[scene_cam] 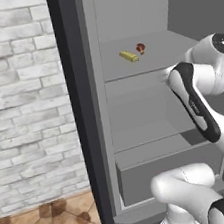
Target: Pick the egg and butter from the fridge and place them by the bowl for mixing.
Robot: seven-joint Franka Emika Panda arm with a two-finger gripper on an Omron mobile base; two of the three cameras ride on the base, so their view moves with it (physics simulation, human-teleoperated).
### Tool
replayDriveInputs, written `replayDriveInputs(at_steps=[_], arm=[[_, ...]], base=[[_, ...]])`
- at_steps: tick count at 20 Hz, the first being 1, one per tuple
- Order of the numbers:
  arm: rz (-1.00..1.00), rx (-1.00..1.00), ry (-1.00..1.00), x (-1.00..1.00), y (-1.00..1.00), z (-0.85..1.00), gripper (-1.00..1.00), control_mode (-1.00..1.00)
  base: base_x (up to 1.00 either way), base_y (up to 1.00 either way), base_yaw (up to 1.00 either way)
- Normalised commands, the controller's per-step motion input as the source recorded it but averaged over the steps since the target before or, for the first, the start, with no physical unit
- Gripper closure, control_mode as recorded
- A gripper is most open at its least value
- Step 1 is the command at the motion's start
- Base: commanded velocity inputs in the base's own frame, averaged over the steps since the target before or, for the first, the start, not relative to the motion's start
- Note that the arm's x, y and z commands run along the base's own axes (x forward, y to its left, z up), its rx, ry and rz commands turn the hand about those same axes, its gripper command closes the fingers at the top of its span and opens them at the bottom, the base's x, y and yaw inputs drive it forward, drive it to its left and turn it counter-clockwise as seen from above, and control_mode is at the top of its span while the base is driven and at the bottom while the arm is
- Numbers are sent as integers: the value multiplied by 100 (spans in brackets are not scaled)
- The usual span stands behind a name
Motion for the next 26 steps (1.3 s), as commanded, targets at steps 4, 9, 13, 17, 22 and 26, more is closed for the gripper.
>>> replayDriveInputs(at_steps=[4,9,13,17,22,26], arm=[[20,0,-17,0,34,54,-100,-100],[11,0,-11,1,38,36,-100,-100],[0,-4,2,24,51,36,-100,-100],[-4,-3,16,37,36,29,-100,-100],[-5,1,12,36,8,23,-100,-100],[-3,6,2,12,0,0,-100,-100]], base=[[0,0,0],[0,0,0],[0,0,0],[0,0,0],[0,0,0],[0,0,0]])
